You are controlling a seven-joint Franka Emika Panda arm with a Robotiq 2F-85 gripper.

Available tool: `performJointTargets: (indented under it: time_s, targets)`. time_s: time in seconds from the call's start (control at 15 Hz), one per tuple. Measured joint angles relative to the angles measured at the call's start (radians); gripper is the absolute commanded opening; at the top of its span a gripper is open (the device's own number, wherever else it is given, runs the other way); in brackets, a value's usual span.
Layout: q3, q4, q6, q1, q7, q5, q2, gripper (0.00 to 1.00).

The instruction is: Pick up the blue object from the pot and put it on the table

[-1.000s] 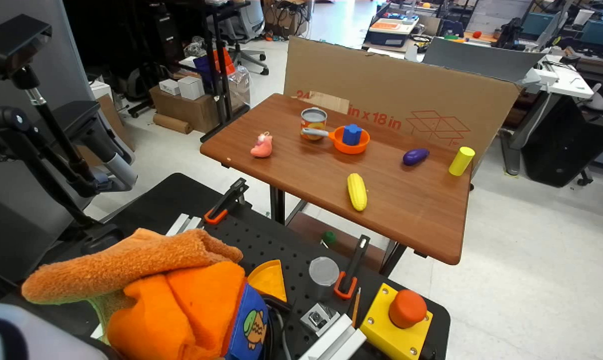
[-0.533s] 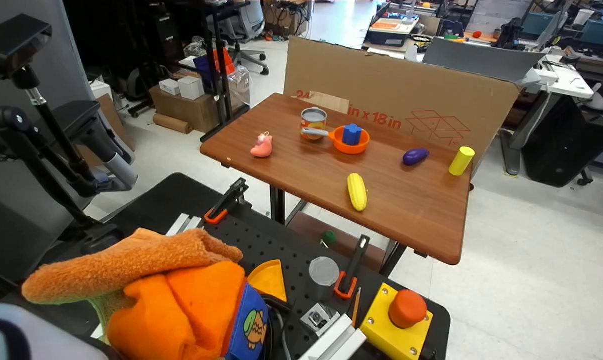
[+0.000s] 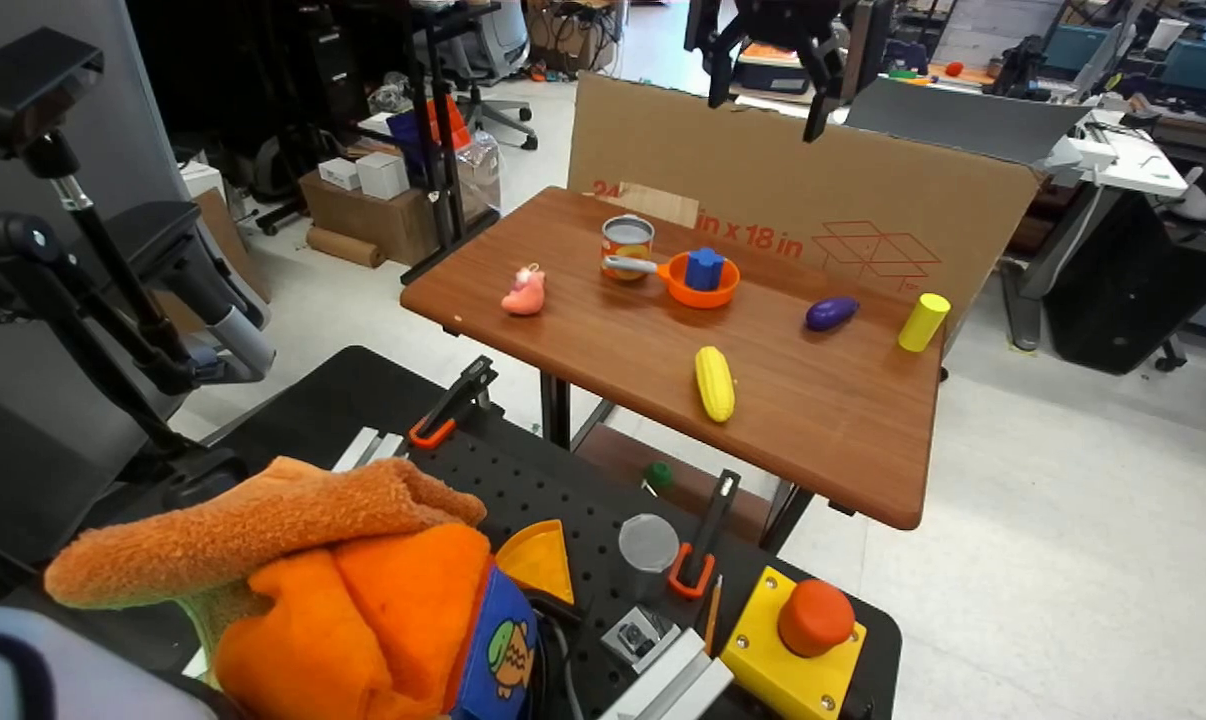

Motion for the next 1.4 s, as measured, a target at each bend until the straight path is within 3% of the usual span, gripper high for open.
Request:
performJointTargets:
  time_s: [0.33, 0.67, 0.93, 1.4]
  targets:
    - [0.026, 0.078, 0.131, 0.034, 0.012, 0.162, 0.167, 1.00]
    - [0.046, 0.171, 0.143, 0.041, 0.012, 0.252, 0.294, 1.00]
    - [0.038, 0.240, 0.141, 0.042, 0.041, 0.257, 0.385, 1.00]
    - [-0.038, 0.315, 0.081, 0.077, 0.169, 0.210, 0.505, 1.00]
